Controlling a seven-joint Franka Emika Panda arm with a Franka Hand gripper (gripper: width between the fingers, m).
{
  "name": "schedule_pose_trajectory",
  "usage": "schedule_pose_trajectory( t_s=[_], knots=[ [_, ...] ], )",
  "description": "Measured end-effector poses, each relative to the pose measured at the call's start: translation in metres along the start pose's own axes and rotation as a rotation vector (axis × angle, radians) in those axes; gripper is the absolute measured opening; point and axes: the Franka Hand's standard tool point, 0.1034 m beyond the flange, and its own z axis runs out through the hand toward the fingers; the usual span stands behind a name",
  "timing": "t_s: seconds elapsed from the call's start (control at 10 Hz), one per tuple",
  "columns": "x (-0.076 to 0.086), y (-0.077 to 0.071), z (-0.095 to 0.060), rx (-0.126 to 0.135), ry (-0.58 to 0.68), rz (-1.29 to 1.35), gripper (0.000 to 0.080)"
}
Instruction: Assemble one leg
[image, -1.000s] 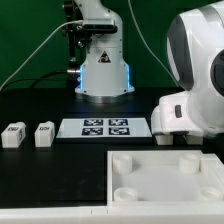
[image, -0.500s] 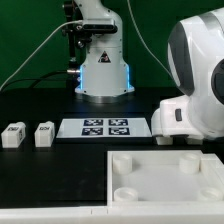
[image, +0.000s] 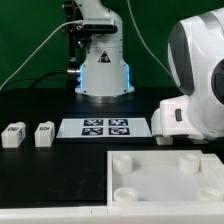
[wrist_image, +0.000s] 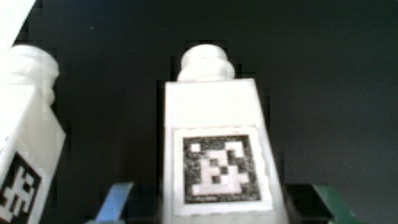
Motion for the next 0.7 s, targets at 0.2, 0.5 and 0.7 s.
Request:
schedule_pose_trajectory(
  t_s=[0.2,0.5,0.7],
  knots=[
    [0.0,0.0,0.0,0.0,0.0,0.0,0.0291],
    [0.0,0.0,0.0,0.0,0.0,0.0,0.0291],
    [0.0,0.0,0.0,0.0,0.0,0.0,0.0293]
  ],
)
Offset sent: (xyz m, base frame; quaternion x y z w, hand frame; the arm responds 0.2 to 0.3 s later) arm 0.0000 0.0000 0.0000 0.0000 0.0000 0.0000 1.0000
